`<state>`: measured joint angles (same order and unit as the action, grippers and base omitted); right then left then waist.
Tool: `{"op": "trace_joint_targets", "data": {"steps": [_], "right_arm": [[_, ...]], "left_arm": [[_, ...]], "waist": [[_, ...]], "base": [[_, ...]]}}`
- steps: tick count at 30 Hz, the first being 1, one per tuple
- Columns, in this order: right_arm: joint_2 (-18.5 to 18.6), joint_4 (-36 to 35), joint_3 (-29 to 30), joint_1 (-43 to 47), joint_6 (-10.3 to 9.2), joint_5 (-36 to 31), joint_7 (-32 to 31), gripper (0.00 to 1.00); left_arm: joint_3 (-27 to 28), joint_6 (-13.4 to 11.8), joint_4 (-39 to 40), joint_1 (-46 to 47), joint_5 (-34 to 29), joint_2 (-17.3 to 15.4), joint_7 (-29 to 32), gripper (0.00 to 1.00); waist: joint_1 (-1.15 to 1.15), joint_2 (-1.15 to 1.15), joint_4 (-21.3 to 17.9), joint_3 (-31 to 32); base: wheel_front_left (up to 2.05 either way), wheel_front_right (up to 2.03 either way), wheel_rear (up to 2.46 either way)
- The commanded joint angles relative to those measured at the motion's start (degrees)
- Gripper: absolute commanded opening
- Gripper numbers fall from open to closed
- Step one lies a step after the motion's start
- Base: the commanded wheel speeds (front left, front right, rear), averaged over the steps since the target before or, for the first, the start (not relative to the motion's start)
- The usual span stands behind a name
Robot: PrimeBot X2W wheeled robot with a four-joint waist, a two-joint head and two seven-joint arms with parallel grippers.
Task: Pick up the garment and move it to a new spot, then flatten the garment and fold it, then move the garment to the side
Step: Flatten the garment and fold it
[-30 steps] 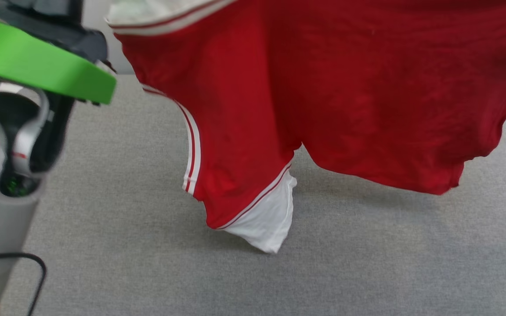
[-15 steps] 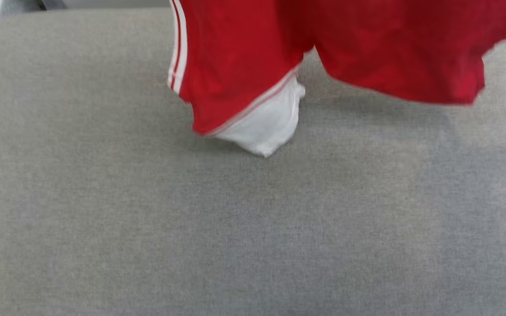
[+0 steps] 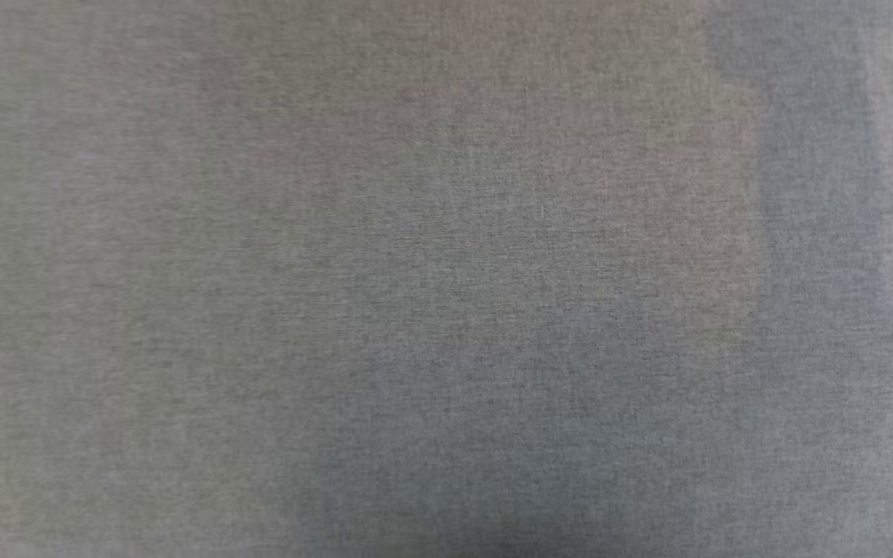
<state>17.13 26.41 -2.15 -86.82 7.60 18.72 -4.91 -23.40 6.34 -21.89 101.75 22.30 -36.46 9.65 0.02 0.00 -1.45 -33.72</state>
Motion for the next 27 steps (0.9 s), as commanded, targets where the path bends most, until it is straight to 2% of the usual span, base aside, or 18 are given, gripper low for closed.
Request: {"op": "trace_joint_targets", "data": {"steps": [1, 7, 12, 16, 19, 27], "right_arm": [[-0.47, 2.38, 0.09, -2.39, -0.11, -0.83, 2.01, 0.0], [-3.59, 13.71, 1.92, -9.58, -0.11, -3.09, 8.51, 0.0], [-4.07, 19.63, 2.04, -12.11, -0.11, -4.2, 12.49, 0.0], [-3.4, 22.6, -0.55, -11.48, -0.11, -4.83, 14.69, 0.0], [-2.55, 24.09, -4.24, -9.99, -0.11, -4.54, 14.83, 0.0], [0.54, 24.89, -12.86, -1.89, -0.11, -0.36, 15.68, 0.0]], "left_arm": [[-0.19, 0.02, -2.8, 3.69, -1.5, 0.35, -2.06, 0.0], [-1.52, 0.27, -14.21, 12.53, -4.35, 3.3, -11.91, 0.0], [-2.91, 0.74, -20.96, 12.82, -3.01, 6.08, -17.16, 0.0], [-3.87, 1.0, -24.21, 8.27, 0.06, 8.2, -20.44, 0.0], [-3.14, 1.09, -25.72, 2.69, 5.14, 10.53, -21.66, 0.0], [-7.06, 1.13, -22.53, -12.58, 11.76, 11.99, -23.95, 0.0]], "waist": [[-0.02, 0.0, -3.17, -4.51], [-0.02, 0.0, -3.62, -6.45], [-0.02, 0.0, -2.33, -8.34], [-0.02, 0.0, -0.78, -9.21], [-0.02, 0.0, 0.21, -9.09], [-0.02, 0.0, 1.9, -5.3]], "base": [[0.0, 0.0, 0.0], [0.0, 0.0, 0.0], [0.0, 0.0, 0.0], [0.0, 0.0, 0.0], [0.0, 0.0, 0.0], [0.0, 0.0, 0.0]]}}
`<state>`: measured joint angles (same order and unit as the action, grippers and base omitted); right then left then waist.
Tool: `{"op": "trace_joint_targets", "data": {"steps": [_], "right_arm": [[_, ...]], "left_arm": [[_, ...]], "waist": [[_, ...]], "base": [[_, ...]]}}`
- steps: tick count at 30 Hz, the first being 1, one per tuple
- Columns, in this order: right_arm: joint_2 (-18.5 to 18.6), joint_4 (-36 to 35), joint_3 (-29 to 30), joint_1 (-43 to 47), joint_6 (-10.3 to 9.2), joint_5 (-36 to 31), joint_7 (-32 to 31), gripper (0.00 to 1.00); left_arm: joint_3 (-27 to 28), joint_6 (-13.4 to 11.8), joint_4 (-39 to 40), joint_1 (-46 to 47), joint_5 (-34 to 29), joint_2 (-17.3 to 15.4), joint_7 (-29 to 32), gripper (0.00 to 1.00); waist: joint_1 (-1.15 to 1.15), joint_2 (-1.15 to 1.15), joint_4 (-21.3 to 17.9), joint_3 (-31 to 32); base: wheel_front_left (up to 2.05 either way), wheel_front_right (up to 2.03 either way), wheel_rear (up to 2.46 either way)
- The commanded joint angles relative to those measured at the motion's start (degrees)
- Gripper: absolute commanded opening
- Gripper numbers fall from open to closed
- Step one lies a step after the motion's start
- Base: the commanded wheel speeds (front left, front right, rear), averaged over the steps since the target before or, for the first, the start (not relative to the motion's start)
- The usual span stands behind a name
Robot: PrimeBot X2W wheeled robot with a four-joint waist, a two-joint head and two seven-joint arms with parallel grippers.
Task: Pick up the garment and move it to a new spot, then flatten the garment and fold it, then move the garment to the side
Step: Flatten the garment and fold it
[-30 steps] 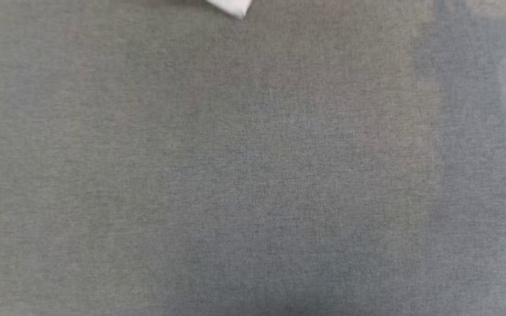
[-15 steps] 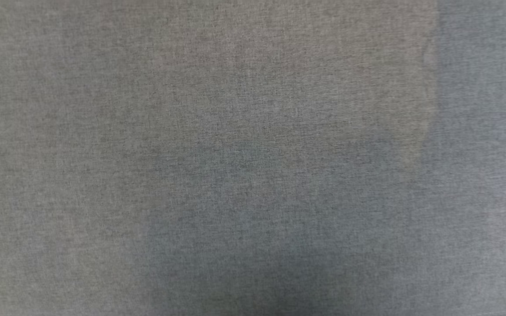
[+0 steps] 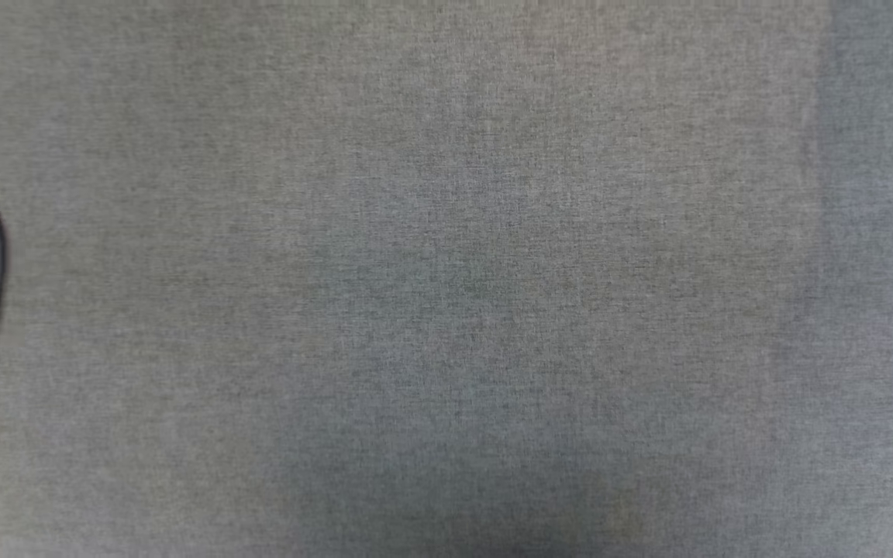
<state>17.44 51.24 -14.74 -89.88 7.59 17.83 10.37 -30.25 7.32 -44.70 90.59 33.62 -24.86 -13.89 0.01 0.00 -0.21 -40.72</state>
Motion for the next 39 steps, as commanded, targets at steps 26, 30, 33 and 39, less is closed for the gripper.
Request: {"op": "trace_joint_targets", "data": {"steps": [26, 30, 33, 39], "right_arm": [[13.29, -13.69, -23.04, 48.24, -0.1, 26.96, 1.47, 0.0], [13.36, -13.75, -22.76, 52.37, -0.1, 29.05, 2.39, 0.0], [14.02, -13.83, -22.36, 55.59, -0.1, 30.47, 2.91, 0.0], [16.17, -14.6, -22.66, 62.38, -0.1, 32.49, 2.76, 0.0]], "left_arm": [[-8.62, -2.39, 15.89, -58.95, 18.32, -3.68, 9.11, 0.0], [-9.39, -3.25, 21.21, -64.0, 19.72, -5.95, 11.71, 0.0], [-9.68, -4.41, 25.59, -67.36, 20.18, -7.58, 12.37, 0.0], [-11.6, -5.11, 32.63, -73.29, 21.54, -10.27, 15.6, 0.0]], "waist": [[-0.01, 0.0, 6.99, 28.97], [-0.01, 0.0, 7.87, 31.4], [-0.01, 0.0, 8.17, 33.01], [-0.01, 0.0, 7.88, 36.59]], "base": [[0.0, 0.0, 0.0], [0.0, 0.0, 0.0], [0.0, 0.0, 0.0], [0.0, 0.0, 0.0]]}}
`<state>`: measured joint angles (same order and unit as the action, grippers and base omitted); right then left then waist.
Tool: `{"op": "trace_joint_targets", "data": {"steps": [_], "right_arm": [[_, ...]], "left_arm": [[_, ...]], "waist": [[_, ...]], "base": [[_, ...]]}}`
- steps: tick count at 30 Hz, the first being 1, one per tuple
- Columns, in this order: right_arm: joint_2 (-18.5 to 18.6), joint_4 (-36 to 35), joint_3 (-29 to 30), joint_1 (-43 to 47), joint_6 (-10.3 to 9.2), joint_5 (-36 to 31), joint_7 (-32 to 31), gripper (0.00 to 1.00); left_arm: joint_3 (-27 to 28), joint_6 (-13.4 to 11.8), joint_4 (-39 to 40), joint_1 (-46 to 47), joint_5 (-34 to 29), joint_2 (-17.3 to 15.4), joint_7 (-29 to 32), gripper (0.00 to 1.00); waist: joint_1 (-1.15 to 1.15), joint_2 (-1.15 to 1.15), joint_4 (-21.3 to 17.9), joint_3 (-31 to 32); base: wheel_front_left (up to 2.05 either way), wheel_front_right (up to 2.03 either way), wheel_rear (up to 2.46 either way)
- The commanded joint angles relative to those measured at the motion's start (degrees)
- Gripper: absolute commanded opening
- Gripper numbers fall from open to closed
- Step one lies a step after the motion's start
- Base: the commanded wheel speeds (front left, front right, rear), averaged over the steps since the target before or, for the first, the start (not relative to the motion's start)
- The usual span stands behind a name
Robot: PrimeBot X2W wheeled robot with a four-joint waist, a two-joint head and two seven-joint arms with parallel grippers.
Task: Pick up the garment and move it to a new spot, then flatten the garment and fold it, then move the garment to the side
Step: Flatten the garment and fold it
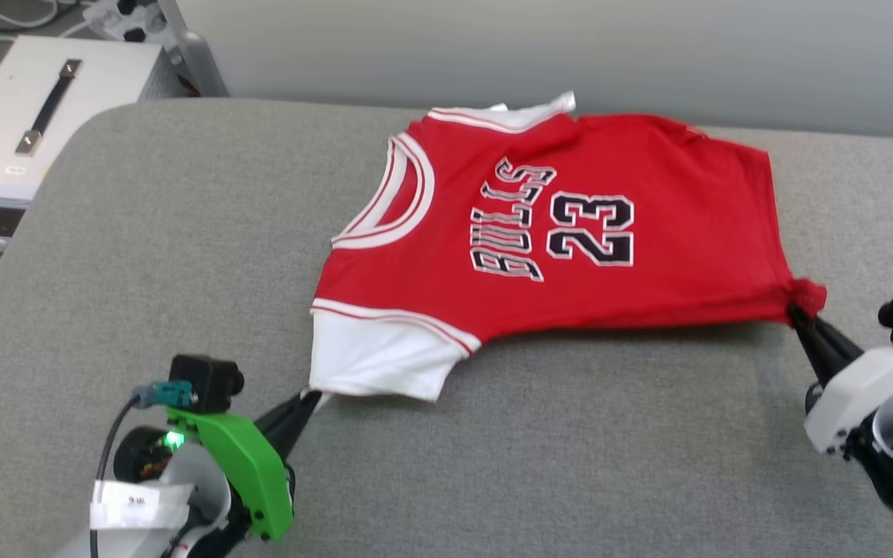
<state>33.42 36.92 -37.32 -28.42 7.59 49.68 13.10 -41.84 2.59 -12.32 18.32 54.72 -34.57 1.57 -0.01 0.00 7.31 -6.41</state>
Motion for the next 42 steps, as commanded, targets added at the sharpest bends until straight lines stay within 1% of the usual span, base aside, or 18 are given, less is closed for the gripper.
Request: {"op": "trace_joint_targets", "data": {"steps": [1, 7, 12, 20, 26, 31, 34, 35, 36, 42], "right_arm": [[0.47, -0.6, -0.09, 1.9, -0.1, 1.13, -0.22, 0.0], [2.0, -3.83, 0.85, 7.82, -0.1, 3.65, -1.78, 0.0], [3.21, -9.07, 1.39, 14.38, -0.1, 5.16, -3.9, 0.0], [4.9, -15.74, 4.08, 23.29, -0.1, 5.6, -6.52, 0.0], [5.44, -21.39, 7.63, 29.2, -0.1, 5.3, -8.73, 0.0], [4.85, -25.27, 11.54, 31.01, -0.1, 3.09, -9.01, 0.0], [4.28, -26.78, 13.86, 30.48, -0.1, 1.42, -10.27, 0.0], [4.06, -27.21, 14.42, 30.16, -0.1, 0.99, -10.7, 0.0], [3.62, -28.09, 15.55, 29.23, -0.1, 0.08, -11.78, 0.0], [2.23, -29.85, 18.53, 25.96, -0.1, -1.43, -15.38, 0.0]], "left_arm": [[-0.29, -0.45, 1.11, -1.79, 0.65, -0.92, 0.58, 0.0], [-1.92, -1.07, 5.94, -7.15, 2.63, -3.09, 3.22, 0.0], [-3.06, -2.12, 11.4, -12.98, 5.4, -6.26, 5.94, 0.0], [-3.28, -3.0, 18.15, -18.74, 9.36, -11.37, 8.93, 0.0], [-3.34, -2.73, 23.46, -20.97, 12.4, -13.8, 11.08, 0.0], [-1.25, -3.0, 25.56, -19.81, 12.59, -14.2, 9.45, 0.0], [1.23, -2.96, 25.12, -17.71, 13.57, -13.48, 7.85, 0.0], [1.85, -3.0, 24.72, -16.92, 13.45, -13.43, 7.51, 0.0], [2.34, -2.64, 23.9, -14.74, 12.06, -13.57, 7.5, 0.0], [4.66, -1.34, 20.64, -7.65, 11.68, -10.95, 6.97, 0.0]], "waist": [[0.01, 0.0, 0.23, 2.81], [0.01, 0.0, -1.18, 5.96], [0.01, 0.0, -2.32, 8.61], [0.01, 0.0, -2.45, 10.14], [0.01, 0.0, -2.3, 9.95], [0.01, 0.0, -2.46, 8.44], [0.01, 0.0, -2.66, 7.07], [0.01, 0.0, -2.77, 6.62], [0.01, 0.0, -2.94, 5.51], [0.01, 0.0, -3.36, 2.06]], "base": [[0.0, 0.0, 0.0], [0.0, 0.0, 0.0], [0.0, 0.0, 0.0], [0.0, 0.0, 0.0], [0.0, 0.0, 0.0], [0.0, 0.0, 0.0], [0.0, 0.0, 0.0], [0.0, 0.0, 0.0], [0.0, 0.0, 0.0], [0.0, 0.0, 0.0]]}}
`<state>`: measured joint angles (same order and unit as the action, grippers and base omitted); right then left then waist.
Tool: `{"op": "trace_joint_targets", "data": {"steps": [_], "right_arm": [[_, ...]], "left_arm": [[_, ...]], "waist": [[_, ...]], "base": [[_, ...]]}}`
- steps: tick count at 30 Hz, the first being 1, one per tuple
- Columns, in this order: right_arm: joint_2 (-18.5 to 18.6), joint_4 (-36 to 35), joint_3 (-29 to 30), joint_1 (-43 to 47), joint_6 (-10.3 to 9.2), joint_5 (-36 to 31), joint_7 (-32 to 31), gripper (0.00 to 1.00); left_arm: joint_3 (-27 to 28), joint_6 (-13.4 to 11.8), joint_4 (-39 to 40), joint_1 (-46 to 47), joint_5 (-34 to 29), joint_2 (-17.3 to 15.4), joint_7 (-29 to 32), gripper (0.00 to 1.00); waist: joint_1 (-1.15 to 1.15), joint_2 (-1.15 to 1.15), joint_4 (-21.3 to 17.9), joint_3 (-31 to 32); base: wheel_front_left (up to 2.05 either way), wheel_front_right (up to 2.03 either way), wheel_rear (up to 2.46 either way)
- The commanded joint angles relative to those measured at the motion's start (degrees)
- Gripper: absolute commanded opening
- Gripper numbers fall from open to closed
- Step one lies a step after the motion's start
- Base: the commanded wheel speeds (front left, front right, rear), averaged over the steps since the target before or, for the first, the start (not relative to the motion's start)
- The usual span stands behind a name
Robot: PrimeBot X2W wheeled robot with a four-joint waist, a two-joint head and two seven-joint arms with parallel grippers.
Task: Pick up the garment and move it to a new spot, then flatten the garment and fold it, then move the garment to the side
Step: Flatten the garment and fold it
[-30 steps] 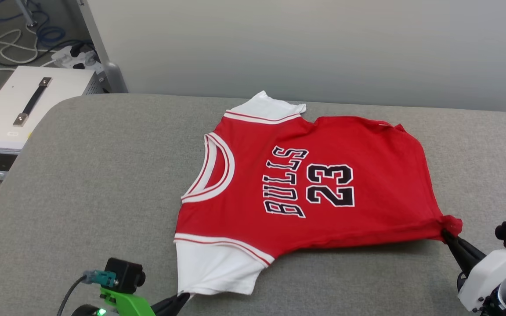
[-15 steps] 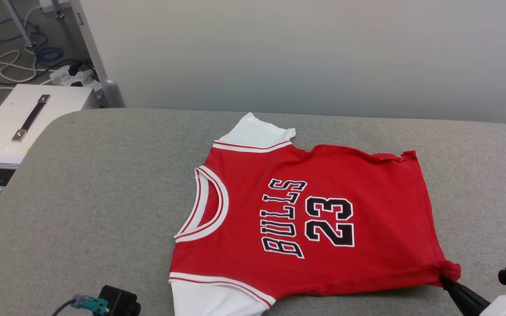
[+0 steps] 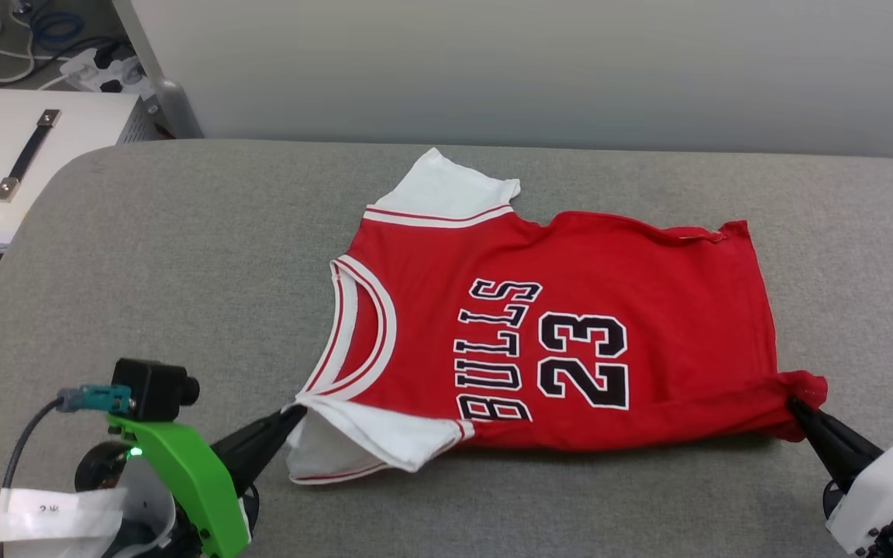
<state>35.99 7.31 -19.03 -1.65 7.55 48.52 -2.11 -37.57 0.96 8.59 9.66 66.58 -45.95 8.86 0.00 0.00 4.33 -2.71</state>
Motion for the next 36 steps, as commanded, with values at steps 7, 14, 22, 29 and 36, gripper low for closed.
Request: {"op": "trace_joint_targets", "data": {"steps": [7, 14, 22, 29, 36], "right_arm": [[-2.44, 0.78, 1.94, -5.5, -0.06, -2.8, -4.62, 0.0], [-5.19, 3.35, 2.31, -9.72, -0.06, -5.01, -6.47, 0.0], [-7.97, 7.33, 2.48, -13.39, -0.06, -7.61, -6.87, 0.0], [-11.06, 12.22, 3.46, -15.91, -0.06, -10.19, -6.9, 1.0], [-11.9, 12.81, 4.04, -16.02, -0.06, -12.77, -5.48, 1.0]], "left_arm": [[1.15, 1.95, -6.95, 9.41, -0.76, 3.66, 0.98, 0.0], [0.39, 3.83, -16.59, 17.91, -2.14, 6.41, 3.36, 0.0], [-2.85, 5.29, -27.61, 25.27, -6.57, 8.79, 4.83, 0.0], [-4.83, 5.86, -35.82, 28.44, -10.58, 12.33, -0.22, 1.0], [-3.43, 4.61, -40.68, 27.54, -11.39, 16.36, -9.07, 1.0]], "waist": [[0.0, 0.0, -1.68, -5.88], [0.0, 0.0, -3.16, -9.53], [0.0, 0.0, -4.44, -12.36], [0.0, 0.0, -4.85, -12.69], [0.0, 0.0, -4.24, -9.08]], "base": [[0.0, 0.0, 0.0], [0.0, 0.0, 0.0], [0.0, 0.0, 0.0], [0.0, 0.0, 0.0], [0.0, 0.0, 0.0]]}}
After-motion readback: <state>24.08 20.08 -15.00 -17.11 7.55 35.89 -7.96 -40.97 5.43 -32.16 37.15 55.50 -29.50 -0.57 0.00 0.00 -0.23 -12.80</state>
